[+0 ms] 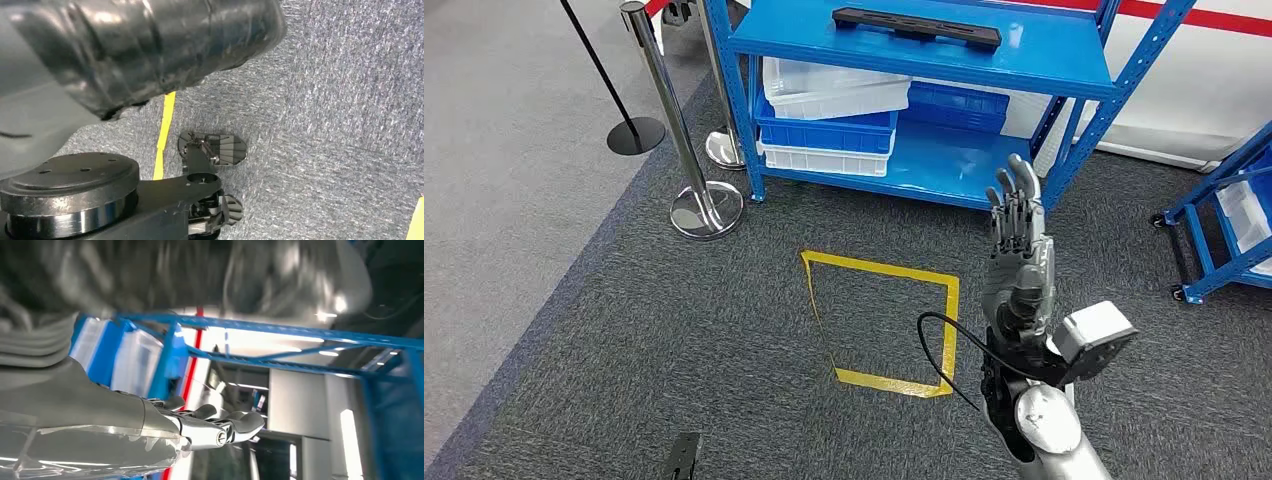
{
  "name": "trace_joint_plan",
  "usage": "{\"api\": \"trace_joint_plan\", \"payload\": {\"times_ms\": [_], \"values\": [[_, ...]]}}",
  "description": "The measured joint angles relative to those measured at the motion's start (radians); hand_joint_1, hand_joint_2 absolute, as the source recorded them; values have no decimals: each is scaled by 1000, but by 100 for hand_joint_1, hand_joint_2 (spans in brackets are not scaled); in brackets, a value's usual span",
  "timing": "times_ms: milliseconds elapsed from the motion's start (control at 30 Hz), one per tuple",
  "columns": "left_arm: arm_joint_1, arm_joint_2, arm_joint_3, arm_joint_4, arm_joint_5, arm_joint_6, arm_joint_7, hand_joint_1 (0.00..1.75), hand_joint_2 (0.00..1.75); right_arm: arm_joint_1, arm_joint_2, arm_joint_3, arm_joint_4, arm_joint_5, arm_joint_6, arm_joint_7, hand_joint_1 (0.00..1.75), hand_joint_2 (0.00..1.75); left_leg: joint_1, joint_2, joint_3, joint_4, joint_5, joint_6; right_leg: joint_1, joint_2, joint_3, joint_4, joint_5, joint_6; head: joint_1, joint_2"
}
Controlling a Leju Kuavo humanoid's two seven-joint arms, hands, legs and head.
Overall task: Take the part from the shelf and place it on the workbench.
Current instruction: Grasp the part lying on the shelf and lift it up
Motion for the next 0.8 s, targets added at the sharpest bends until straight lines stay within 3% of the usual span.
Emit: {"api": "trace_joint_plan", "payload": {"times_ms": [100, 167, 267, 333, 433, 467, 500, 533, 633, 700, 800], "values": [[-3, -3, -9, 0, 0, 1, 4, 0, 0, 2, -8, 0, -28, 5, 0, 3, 0, 0, 2, -4, 2, 11, -13, -10, -5, 4, 57, -139, 83, 4, 1, 0], [-8, -5, -17, 0, -1, 3, 9, 0, 0, 6, -14, 4, -49, 7, 0, 6, 0, 0, -1, -9, -3, 25, -24, -24, -5, 10, 89, -221, 110, -2, 2, 0], [-11, -9, -25, 0, 0, 9, 16, 0, 0, 14, -20, 10, -70, 4, -2, 12, 0, 0, -1, -9, -9, 27, -29, -40, -2, 9, 92, -230, 103, -22, 1, 0], [-13, -10, -31, 0, 0, 12, 19, 0, 0, 16, -23, 14, -82, 1, -3, 18, 0, 0, 0, 9, -23, 60, -50, -48, -4, 5, 98, -235, 101, -36, -3, 0], [-18, -12, -39, 0, -1, 16, 20, 0, 0, 21, -24, 18, -92, -5, -3, 23, 0, 0, -1, 32, -117, 236, -120, -53, 0, -6, 106, -237, 95, -51, -12, 0], [-18, -12, -41, 0, -1, 17, 21, 0, 0, 24, -24, 19, -93, -8, -3, 24, 0, 0, -1, 33, -148, 287, -130, -53, 3, -9, 108, -237, 93, -54, -12, 0], [-18, -13, -42, 0, -1, 18, 23, 0, 0, 26, -25, 21, -94, -10, -3, 24, 0, 0, -1, 34, -166, 308, -122, -51, 6, -11, 111, -237, 90, -56, -11, 0], [-17, -13, -43, 0, -1, 19, 24, 0, 0, 28, -25, 22, -95, -11, -3, 25, 0, 0, -2, 34, -164, 290, -95, -47, 8, -11, 116, -237, 87, -57, -12, 0], [-18, -13, -44, 0, -1, 21, 28, 0, 0, 30, -25, 24, -102, -13, -3, 25, 0, 0, -10, 39, -93, 117, 8, -26, 13, -12, 132, -237, 76, -53, -11, 0], [-20, -15, -47, 0, -2, 19, 31, 0, 0, 31, -26, 25, -104, -15, -3, 26, 0, 0, -17, 42, -64, 56, 14, -17, 15, -13, 134, -237, 72, -46, -10, 0], [-18, -17, -51, -1, -2, 18, 36, 0, 0, 33, -27, 26, -108, -16, -3, 29, 0, 0, -15, 38, -53, 35, 10, -11, 15, -16, 133, -235, 65, -32, -10, 0]]}}
